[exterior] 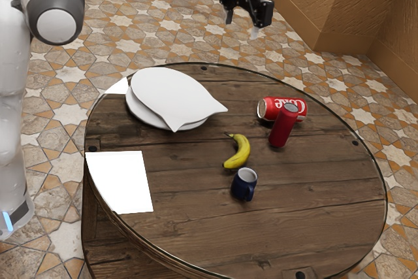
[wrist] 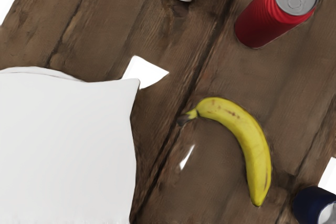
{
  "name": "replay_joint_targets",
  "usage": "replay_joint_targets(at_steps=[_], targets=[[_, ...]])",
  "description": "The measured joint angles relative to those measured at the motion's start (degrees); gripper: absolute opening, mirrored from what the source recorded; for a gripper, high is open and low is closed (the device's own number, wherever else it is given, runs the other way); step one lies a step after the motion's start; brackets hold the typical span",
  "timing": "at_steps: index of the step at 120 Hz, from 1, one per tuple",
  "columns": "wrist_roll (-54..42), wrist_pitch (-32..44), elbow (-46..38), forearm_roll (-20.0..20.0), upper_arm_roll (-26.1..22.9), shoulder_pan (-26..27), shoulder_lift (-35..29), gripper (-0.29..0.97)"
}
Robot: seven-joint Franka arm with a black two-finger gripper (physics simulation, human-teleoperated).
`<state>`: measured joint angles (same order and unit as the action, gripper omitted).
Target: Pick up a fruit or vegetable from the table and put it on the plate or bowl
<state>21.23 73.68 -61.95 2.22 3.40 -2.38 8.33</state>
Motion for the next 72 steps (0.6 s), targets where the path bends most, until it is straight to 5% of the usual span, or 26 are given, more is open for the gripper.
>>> replay_joint_targets(at_steps=[36,72], targets=[[25.53,0.46,-0.28,0.47,-0.06,0.72,3.55,0.68],[41.22,18.31,-27.18,0.76,-0.14,5.71,-1.68,0.68]])
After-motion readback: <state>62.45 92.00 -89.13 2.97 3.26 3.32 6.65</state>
